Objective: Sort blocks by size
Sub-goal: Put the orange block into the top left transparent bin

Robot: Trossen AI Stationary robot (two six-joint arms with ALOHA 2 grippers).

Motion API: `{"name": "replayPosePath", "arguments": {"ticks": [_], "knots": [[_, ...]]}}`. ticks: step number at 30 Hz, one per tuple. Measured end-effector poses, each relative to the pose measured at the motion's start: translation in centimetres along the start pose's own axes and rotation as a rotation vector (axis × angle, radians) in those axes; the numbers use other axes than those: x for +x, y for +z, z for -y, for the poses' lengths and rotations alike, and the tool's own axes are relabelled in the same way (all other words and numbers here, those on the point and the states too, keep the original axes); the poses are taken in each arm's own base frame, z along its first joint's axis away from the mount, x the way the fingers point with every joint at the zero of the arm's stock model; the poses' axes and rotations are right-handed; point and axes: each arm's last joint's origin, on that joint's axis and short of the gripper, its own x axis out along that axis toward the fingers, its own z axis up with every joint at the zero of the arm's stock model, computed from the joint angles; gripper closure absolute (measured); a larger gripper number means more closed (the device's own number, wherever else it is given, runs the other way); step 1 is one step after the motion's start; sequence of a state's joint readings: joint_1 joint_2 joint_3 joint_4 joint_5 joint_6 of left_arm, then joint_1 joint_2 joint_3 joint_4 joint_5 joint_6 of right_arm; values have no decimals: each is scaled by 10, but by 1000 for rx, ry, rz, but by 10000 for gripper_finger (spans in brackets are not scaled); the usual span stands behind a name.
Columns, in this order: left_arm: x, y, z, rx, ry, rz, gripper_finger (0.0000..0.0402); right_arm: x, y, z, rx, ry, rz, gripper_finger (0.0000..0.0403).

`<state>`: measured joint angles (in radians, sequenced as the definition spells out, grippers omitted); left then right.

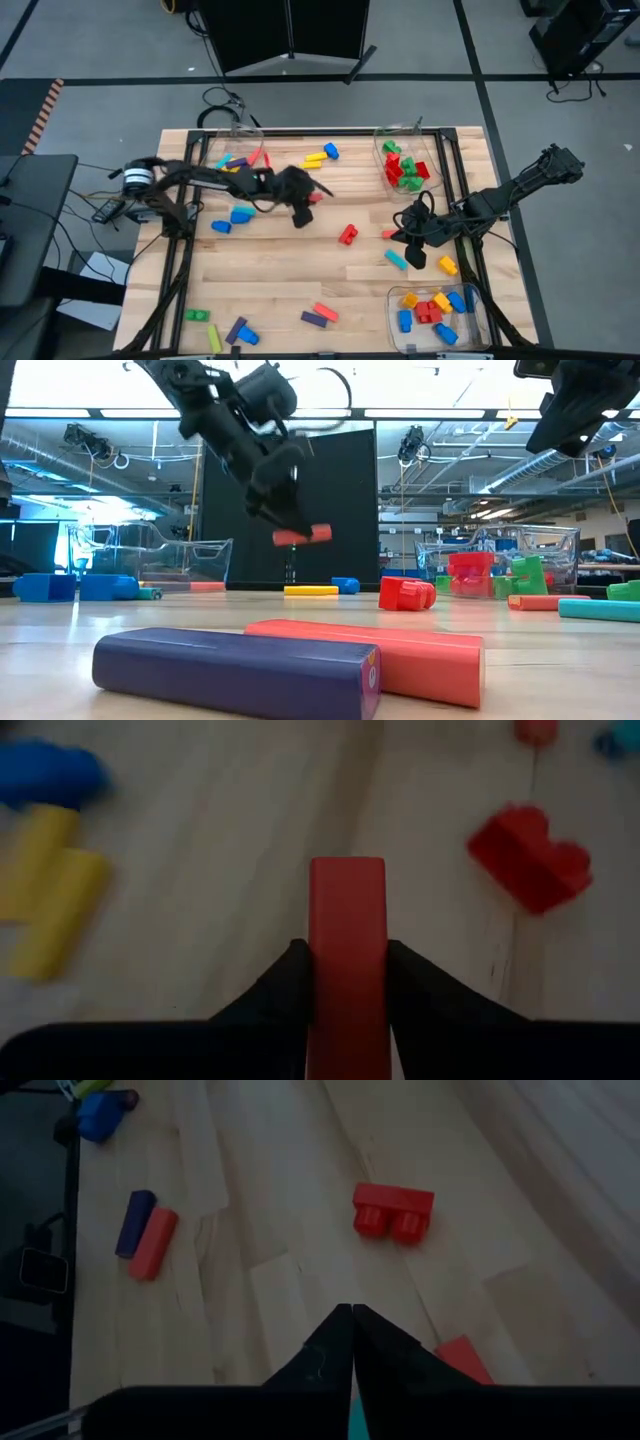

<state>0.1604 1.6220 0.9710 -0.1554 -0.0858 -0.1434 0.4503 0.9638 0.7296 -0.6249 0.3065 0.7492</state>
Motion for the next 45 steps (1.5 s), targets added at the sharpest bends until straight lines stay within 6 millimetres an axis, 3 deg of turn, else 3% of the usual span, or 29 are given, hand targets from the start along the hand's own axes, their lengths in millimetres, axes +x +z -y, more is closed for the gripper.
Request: {"name": "replayPosePath", "arguments": {"ticks": [9,15,20,26,30,36,45], "knots": [[-73,5,-56,-166,234,-16,296,0,0,0,-18,2,3,387],[-98,-10,-96,-330,420,-113,296,0,1,-1,-12,8,9,380],[-108,-29,-127,-468,522,-262,296,0,2,-1,-9,15,16,387],[-117,-43,-157,-582,603,-300,296,0,2,-2,-2,21,22,385],[-113,-63,-170,-639,629,-336,296,0,3,-2,26,5,40,381],[-102,-83,-178,-702,553,-294,291,0,4,-1,33,-15,69,388],[-100,-84,-179,-670,548,-278,225,0,10,-3,61,6,120,379]]}}
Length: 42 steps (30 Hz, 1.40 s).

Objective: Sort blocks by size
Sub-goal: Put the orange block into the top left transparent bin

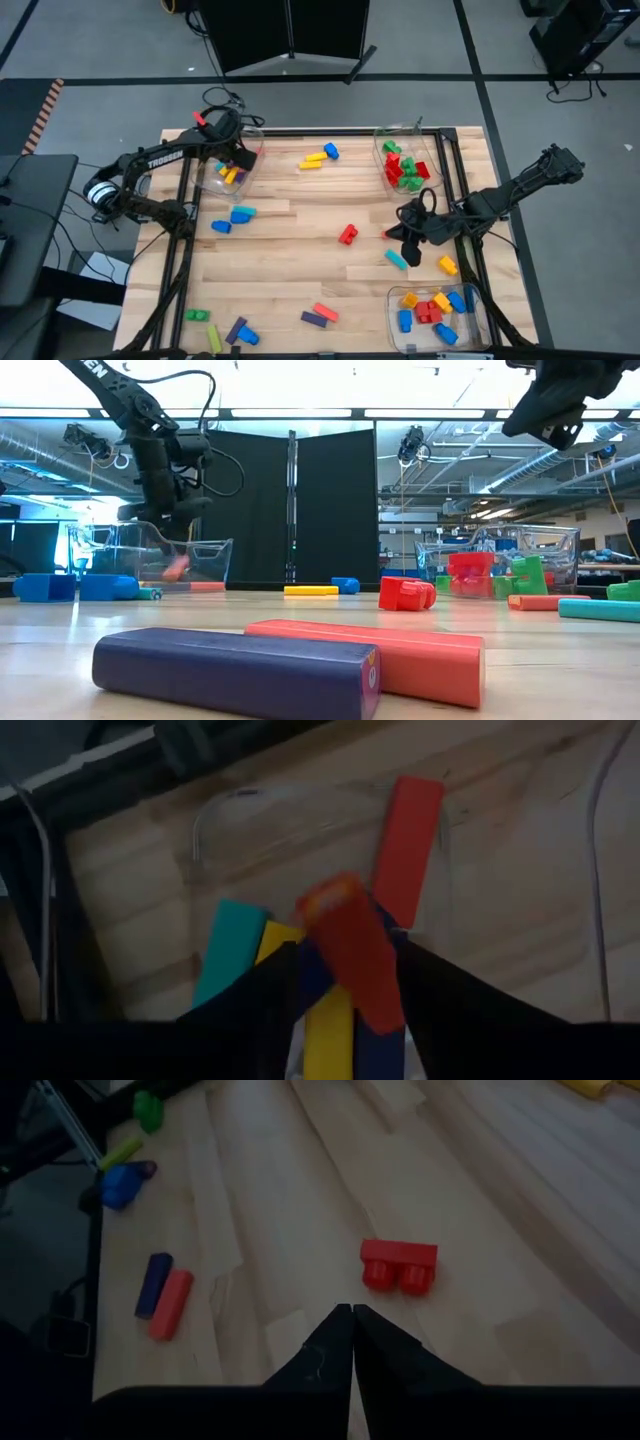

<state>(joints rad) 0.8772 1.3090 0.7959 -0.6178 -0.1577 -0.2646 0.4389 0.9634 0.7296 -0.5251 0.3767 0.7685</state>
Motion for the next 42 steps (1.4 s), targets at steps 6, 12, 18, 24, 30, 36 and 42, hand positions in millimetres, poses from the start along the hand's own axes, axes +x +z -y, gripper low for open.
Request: {"name": "replayPosePath", "arguments": {"ticks": [6,12,18,24,30,36,42], "knots": [[-1,0,0,68,-2,-3,221,1,3,0,18,5,21,388],[-22,13,6,170,-25,-24,228,1,5,1,26,6,29,384],[-59,26,36,325,-93,40,232,1,5,1,26,3,29,386],[-97,13,93,538,-219,148,232,1,5,1,26,3,29,387],[-129,-28,144,768,-389,210,232,1,4,0,19,15,20,380],[-158,-70,182,930,-580,320,232,1,4,0,5,36,-1,389],[-177,-110,217,1085,-743,442,232,1,3,0,-16,42,-6,383]]}}
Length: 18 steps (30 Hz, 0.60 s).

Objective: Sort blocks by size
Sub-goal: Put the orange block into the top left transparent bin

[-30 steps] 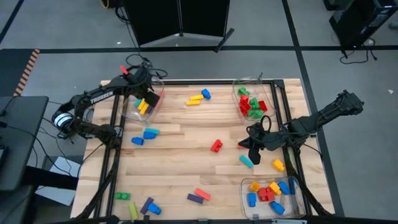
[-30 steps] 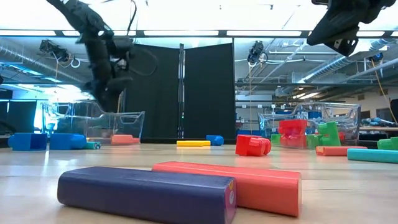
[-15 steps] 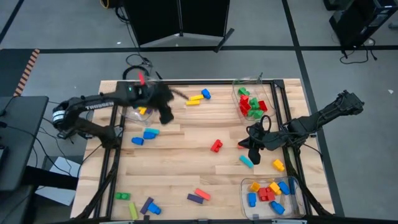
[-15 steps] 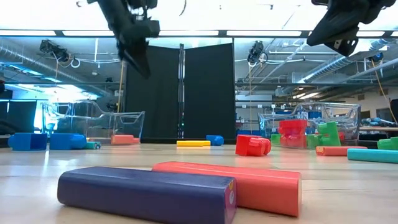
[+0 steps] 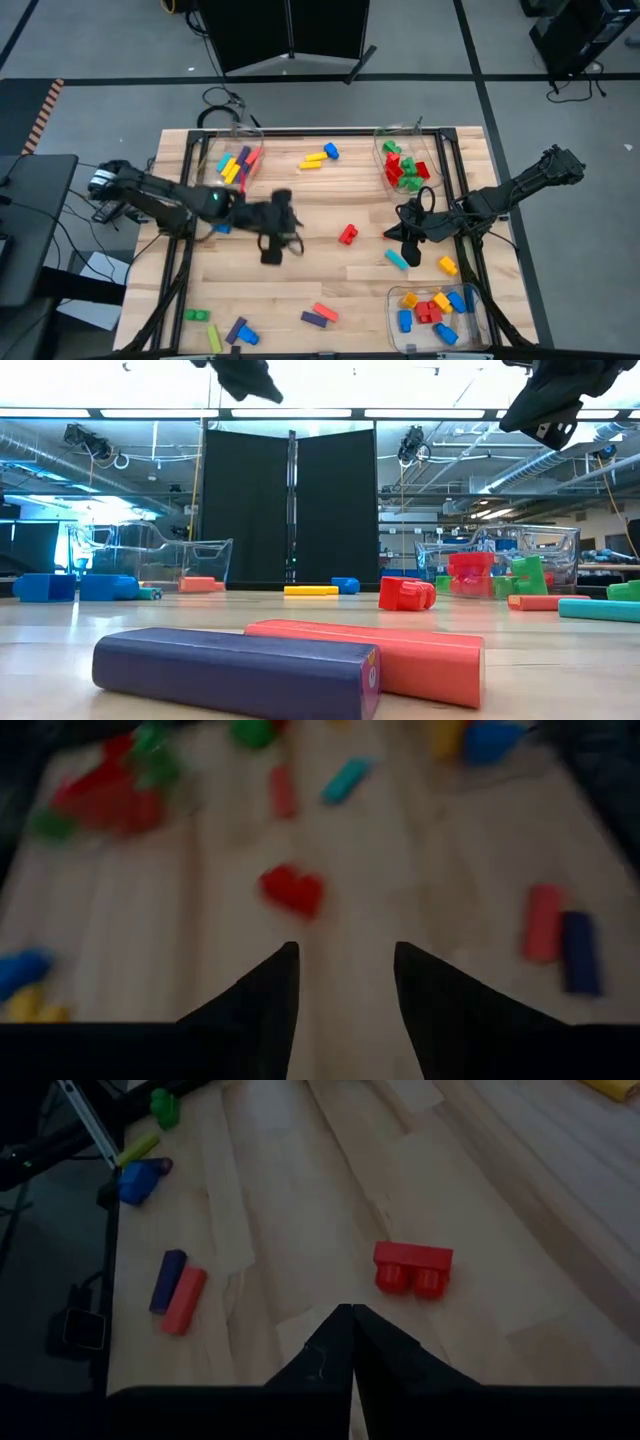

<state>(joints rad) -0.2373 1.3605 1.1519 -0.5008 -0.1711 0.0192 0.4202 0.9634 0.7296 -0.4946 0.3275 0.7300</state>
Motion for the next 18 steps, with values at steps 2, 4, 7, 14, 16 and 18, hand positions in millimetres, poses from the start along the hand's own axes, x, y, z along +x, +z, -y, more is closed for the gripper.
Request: {"name": "replayPosePath", "arguments": {"ticks": [2,4,7,14,16,18], "knots": [[10,4,17,30,-13,33,232,0,0,0,-1,1,-1,382],[21,6,32,51,-29,64,232,0,0,0,-7,6,-7,383],[42,7,53,103,-62,100,232,0,0,0,-27,11,-11,388],[94,-7,93,172,-131,106,232,0,0,0,-27,11,-10,381],[110,-15,99,157,-150,75,232,0,0,0,-27,11,-11,378],[124,-22,104,115,-176,57,232,0,0,0,-27,12,-11,377]]}}
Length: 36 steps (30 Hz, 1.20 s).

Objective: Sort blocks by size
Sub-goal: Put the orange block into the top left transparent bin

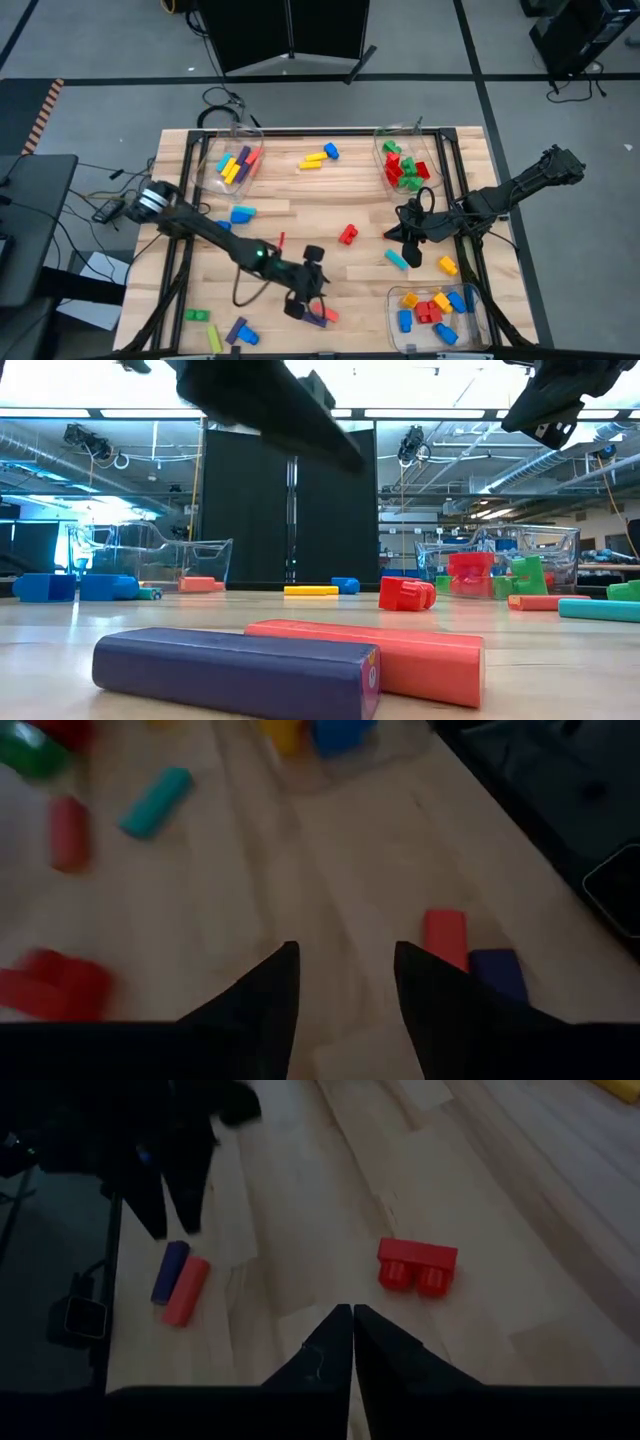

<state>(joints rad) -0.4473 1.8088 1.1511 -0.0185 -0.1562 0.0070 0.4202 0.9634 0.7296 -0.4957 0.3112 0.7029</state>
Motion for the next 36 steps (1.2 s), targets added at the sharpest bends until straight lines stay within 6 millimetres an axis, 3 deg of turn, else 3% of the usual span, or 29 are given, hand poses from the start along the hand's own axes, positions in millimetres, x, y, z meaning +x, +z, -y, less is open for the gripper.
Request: {"name": "replayPosePath", "arguments": {"ticks": [6,12,26,36], "knots": [[30,-15,8,-136,-70,0,232,0,-1,-1,-19,19,-17,385],[45,-25,21,-124,-113,-10,232,0,-1,0,-35,20,-19,388],[65,-51,41,-64,-143,-90,232,0,-1,0,-47,17,-22,388],[67,-52,40,-58,-121,-86,232,0,-1,0,-43,18,-23,384]]}}
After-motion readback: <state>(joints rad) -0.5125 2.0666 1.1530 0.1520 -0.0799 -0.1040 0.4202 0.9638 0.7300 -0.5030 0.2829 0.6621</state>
